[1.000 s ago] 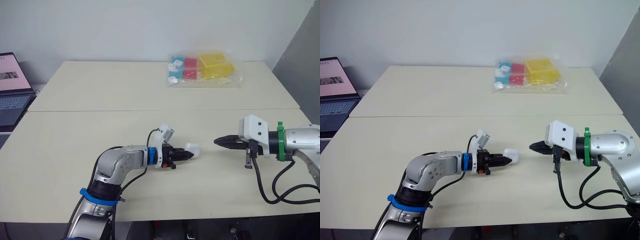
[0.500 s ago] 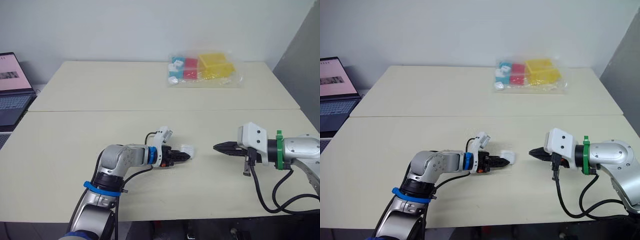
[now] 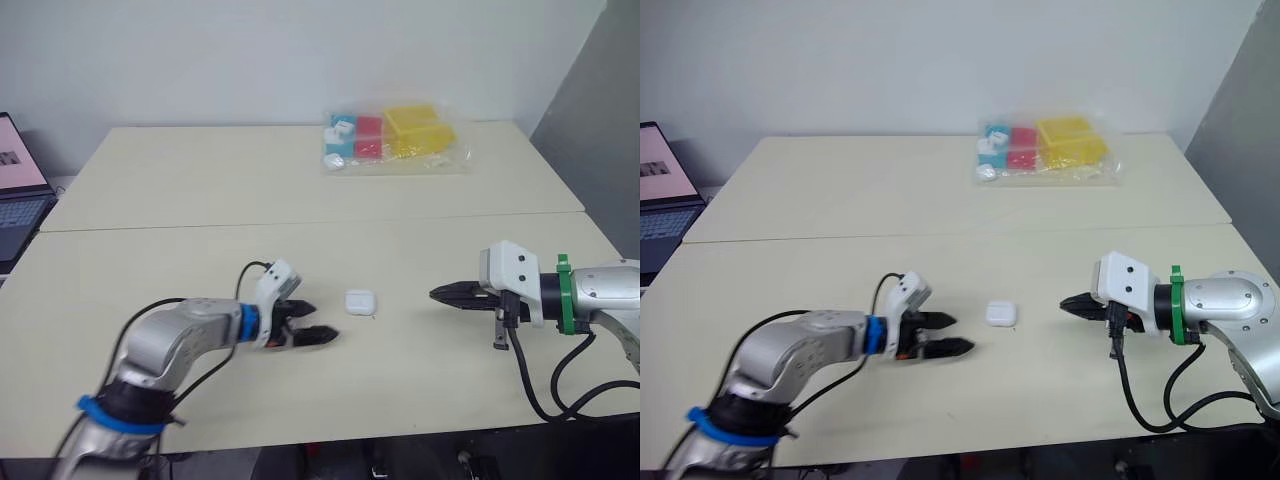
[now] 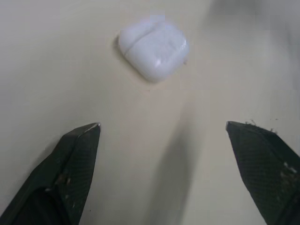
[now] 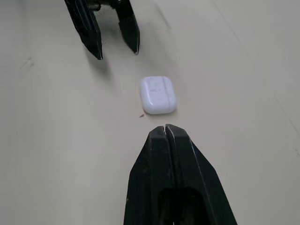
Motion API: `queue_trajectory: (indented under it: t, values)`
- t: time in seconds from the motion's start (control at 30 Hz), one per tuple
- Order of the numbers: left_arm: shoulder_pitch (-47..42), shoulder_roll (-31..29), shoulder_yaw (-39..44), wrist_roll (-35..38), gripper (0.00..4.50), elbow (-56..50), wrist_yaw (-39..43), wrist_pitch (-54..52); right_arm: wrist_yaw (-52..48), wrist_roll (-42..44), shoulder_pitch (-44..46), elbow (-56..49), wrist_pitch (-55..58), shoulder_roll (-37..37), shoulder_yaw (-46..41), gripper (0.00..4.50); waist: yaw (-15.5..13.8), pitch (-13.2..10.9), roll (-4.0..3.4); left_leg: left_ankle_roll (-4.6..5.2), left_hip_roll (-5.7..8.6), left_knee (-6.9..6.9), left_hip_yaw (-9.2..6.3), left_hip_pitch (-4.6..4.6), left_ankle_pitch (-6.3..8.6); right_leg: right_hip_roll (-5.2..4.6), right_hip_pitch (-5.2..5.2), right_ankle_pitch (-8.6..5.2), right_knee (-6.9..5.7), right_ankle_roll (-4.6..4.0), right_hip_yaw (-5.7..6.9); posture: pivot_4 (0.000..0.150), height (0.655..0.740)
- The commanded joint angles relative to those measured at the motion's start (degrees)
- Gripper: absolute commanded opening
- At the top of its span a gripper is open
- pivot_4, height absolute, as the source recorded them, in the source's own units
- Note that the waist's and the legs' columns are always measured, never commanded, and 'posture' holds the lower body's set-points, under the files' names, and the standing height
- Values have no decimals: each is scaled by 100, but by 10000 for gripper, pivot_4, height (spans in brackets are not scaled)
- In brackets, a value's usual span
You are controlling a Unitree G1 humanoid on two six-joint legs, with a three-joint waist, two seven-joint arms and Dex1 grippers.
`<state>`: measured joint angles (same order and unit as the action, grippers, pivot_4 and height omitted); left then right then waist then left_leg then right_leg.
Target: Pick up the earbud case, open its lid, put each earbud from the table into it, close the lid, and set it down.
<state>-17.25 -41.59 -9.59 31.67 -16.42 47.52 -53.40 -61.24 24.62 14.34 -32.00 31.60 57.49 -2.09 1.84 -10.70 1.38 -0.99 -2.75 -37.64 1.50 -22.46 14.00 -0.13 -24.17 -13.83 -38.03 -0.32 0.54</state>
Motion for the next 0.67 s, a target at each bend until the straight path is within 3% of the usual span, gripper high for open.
queue_trajectory:
  t: [0.03,0.2,0.33,0.53,0.67]
  values:
    - [236,-408,346,-438,45000,-221,450,1282,-207,-21,1,17,-299,153,-166,9401,-30,0,0,0,2,2,1,-2,0,-2,0,-2,3,-3,2,1500,7400]
    - [296,-859,1094,-637,45000,-124,1223,3002,-621,-43,-213,57,-605,510,-372,27157,-120,-1,2,-1,4,-4,6,-44,0,-11,-23,-4,19,-6,8,1500,7400]
    - [350,-1149,1128,-1290,45000,113,1376,4017,-802,-233,-336,158,-1156,637,-522,41514,-179,-1,1,-3,6,0,21,-46,3,-26,-20,-5,37,4,4,1500,7400]
    - [567,-1301,1005,-1620,45000,150,1652,4427,-759,-320,-251,414,-1311,599,-473,41514,-177,-2,2,-4,6,2,29,-45,3,-36,-19,-3,40,16,3,1500,7400]
    - [574,-1191,1110,-1330,45000,185,1730,4136,-680,-399,-117,550,-1379,520,-365,41514,-176,-2,2,-4,5,2,26,-44,3,-35,-19,-3,36,15,5,1500,7400]
